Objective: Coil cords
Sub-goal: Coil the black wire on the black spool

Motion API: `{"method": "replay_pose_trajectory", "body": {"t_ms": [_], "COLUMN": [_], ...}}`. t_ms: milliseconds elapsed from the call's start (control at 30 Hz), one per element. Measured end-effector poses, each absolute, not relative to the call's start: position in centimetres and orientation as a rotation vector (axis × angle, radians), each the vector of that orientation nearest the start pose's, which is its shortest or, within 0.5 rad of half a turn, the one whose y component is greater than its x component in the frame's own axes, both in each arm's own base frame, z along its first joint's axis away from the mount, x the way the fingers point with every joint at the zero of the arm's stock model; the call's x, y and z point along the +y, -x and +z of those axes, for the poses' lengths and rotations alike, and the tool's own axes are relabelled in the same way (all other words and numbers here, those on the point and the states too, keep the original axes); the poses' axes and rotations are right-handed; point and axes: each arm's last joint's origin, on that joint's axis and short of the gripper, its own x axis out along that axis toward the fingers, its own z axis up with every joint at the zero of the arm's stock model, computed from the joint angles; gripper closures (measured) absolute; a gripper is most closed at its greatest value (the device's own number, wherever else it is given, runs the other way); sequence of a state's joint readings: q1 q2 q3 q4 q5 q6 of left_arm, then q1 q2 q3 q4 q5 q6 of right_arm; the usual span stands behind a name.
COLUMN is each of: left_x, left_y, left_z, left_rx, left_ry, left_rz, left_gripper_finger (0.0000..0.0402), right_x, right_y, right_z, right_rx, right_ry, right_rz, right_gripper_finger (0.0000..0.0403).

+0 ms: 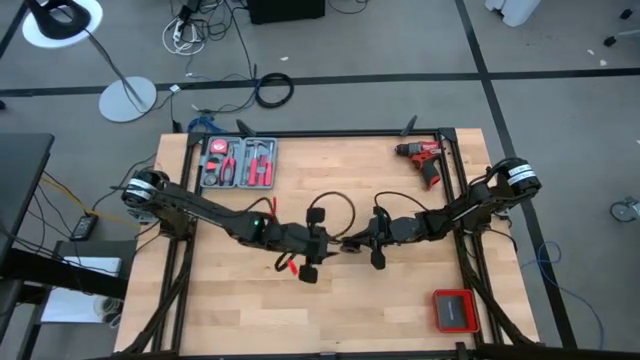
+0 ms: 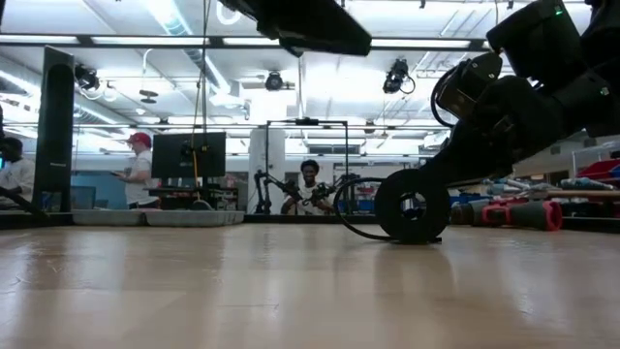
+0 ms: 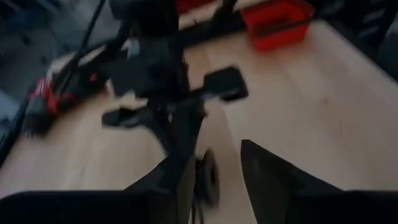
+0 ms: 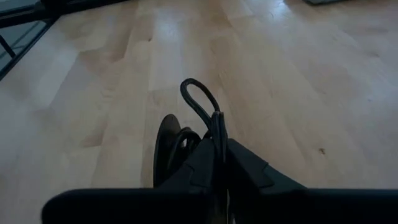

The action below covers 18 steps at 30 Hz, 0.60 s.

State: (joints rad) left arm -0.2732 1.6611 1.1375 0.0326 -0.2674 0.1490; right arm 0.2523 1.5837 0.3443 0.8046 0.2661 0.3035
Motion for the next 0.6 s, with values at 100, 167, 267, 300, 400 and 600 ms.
{"method": "replay_pose_trajectory", "body": {"t_ms": [100, 167, 267, 300, 400, 600], "left_x": [-9.5, -9.4, -9.5, -9.5, -9.6, -9.0], "left_y": [-35.6, -35.4, -34.7, -34.5, -33.7, -32.1], "left_z": [24.3, 23.6, 22.9, 22.7, 22.4, 23.0], "left_rx": [0.378, 0.339, 0.290, 0.269, 0.232, 0.193], "left_ry": [-0.275, -0.248, -0.200, -0.179, -0.154, -0.132], "left_rz": [-0.037, -0.026, -0.029, -0.030, -0.036, -0.025], "left_gripper_finger": [0.0270, 0.0270, 0.0270, 0.0270, 0.0270, 0.0270], "right_x": [5.4, 5.4, 5.4, 5.4, 5.4, 5.6], "right_y": [-24.1, -24.1, -24.1, -24.1, -24.1, -24.1], "right_z": [11.5, 11.5, 11.5, 11.5, 11.6, 11.7], "right_rx": [0.415, 0.416, 0.415, 0.414, 0.403, 0.400], "right_ry": [-0.196, -0.195, -0.194, -0.189, -0.175, -0.193], "right_rz": [-0.079, -0.079, -0.080, -0.078, -0.073, -0.033], "right_gripper_finger": [0.0361, 0.0357, 0.0356, 0.0356, 0.0357, 0.0356]}}
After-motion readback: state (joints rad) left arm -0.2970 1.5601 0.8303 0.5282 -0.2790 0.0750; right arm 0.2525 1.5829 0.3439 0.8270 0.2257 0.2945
